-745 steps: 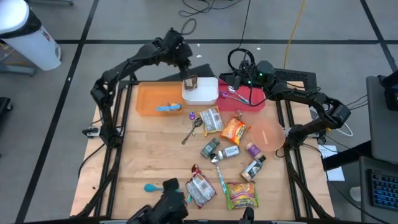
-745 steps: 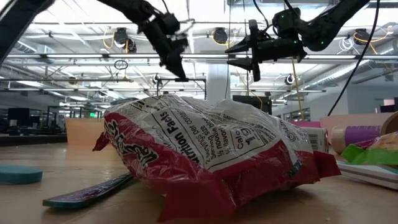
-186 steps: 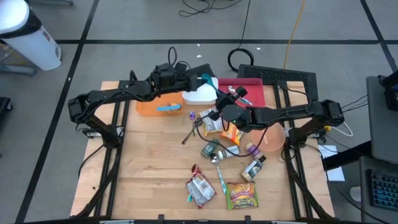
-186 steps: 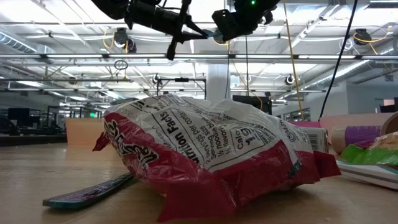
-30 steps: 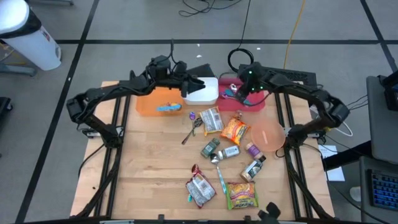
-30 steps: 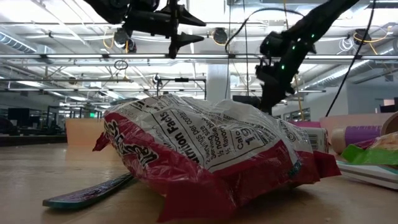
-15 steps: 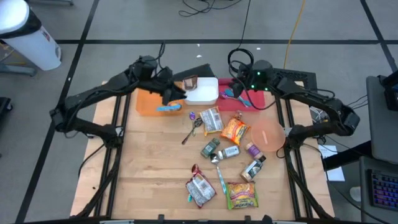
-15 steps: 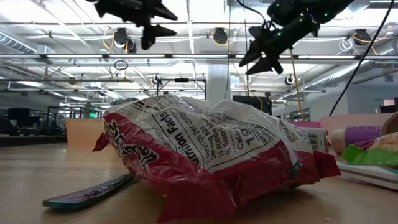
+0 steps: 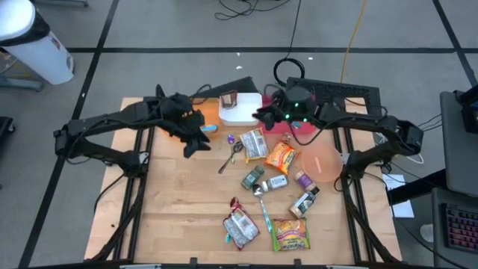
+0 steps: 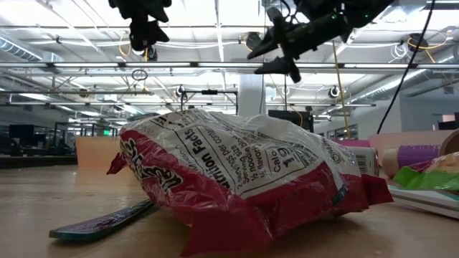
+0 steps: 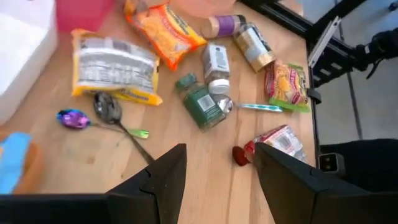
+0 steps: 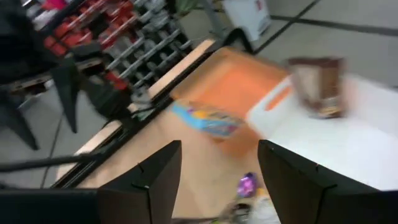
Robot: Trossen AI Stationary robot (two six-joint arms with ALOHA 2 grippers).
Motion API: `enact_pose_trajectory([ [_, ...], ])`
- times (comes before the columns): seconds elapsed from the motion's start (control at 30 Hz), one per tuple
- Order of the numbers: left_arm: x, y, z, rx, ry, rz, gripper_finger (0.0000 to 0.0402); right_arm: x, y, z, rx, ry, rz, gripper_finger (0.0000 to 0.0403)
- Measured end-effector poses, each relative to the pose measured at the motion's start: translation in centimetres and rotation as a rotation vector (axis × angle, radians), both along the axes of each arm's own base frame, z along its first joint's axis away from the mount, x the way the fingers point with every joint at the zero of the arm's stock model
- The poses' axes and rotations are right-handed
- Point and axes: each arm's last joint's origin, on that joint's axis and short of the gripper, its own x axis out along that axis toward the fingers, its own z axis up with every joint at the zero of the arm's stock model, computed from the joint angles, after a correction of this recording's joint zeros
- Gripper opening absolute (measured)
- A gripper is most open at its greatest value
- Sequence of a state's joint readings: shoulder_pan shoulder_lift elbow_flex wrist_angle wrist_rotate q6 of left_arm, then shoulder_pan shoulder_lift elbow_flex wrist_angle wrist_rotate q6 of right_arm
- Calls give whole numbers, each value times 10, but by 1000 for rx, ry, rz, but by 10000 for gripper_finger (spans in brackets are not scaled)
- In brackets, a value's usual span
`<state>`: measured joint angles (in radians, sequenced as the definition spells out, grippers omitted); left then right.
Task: Pick & Place Food Item
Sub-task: Put the red noodle pack into the orange bin
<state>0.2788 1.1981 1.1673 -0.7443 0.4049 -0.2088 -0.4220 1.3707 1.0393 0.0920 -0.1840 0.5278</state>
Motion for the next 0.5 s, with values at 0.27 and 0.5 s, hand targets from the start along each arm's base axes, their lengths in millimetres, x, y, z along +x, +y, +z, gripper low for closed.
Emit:
enact_pose_trajectory([
  [0.27,14,-27,-31,-26,113,-52,195,32,32,-14,98,-62,126,207],
  [0.5,26,-62,-47,-159,54,23,195,38,60,-15,114,-67,435,202],
])
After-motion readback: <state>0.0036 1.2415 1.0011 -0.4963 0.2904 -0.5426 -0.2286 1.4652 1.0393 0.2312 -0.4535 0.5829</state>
